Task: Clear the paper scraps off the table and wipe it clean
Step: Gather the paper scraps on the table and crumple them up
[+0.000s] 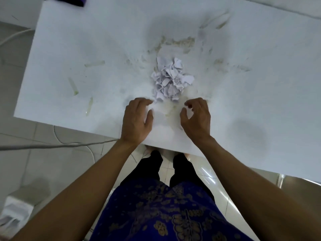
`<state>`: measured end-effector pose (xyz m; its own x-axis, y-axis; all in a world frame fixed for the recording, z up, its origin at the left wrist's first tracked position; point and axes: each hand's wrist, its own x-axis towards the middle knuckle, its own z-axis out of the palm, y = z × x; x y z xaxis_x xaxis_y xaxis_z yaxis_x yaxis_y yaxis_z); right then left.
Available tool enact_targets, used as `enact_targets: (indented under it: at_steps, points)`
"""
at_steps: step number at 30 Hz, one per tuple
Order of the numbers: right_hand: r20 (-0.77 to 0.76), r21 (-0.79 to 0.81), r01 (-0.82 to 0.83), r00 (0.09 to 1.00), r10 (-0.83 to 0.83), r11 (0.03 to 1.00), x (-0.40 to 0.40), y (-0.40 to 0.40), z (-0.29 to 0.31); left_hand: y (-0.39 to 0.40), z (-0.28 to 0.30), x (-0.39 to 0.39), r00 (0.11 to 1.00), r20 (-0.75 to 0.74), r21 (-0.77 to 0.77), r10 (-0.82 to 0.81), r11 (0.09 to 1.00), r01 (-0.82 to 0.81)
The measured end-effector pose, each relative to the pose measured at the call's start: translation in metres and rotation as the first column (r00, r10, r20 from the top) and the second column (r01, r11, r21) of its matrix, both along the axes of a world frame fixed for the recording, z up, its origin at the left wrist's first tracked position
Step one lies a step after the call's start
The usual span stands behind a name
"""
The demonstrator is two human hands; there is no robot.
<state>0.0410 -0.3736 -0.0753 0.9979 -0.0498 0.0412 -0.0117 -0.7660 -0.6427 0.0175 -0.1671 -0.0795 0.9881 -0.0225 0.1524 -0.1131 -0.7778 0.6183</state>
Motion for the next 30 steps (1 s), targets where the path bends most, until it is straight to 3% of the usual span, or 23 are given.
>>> enact_targets:
  at_steps: [6, 12, 19, 23, 30]
  points:
    - [-0.185, -0.039, 0.005, 0.983, -0.012, 0.999, -0.012, 0.019, -0.012, 0.022, -0.007, -0.044, 0.96, -0.088, 0.064, 0.265, 0.964, -0.26]
    - [-0.242, -0.009, 0.178, 0.955, -0.174, 0.984, 0.0, 0.036, -0.012, 0.028, -0.014, -0.048, 0.95, -0.178, 0.094, 0.255, 0.966, -0.241]
    - [-0.185, 0.157, 0.008, 0.982, 0.022, 0.988, -0.027, 0.033, 0.001, 0.026, -0.012, -0.03, 0.939, -0.166, 0.115, 0.302, 0.952, -0.286]
    - [-0.156, 0.315, 0.109, 0.986, -0.062, 0.943, -0.043, 0.021, 0.012, 0.027, -0.013, -0.018, 0.937, -0.147, 0.111, 0.318, 0.946, -0.304]
    - [-0.234, 0.365, 0.206, 0.964, -0.125, 0.908, -0.026, 0.011, 0.027, 0.019, -0.013, -0.008, 0.946, -0.24, 0.336, 0.22, 0.933, -0.132]
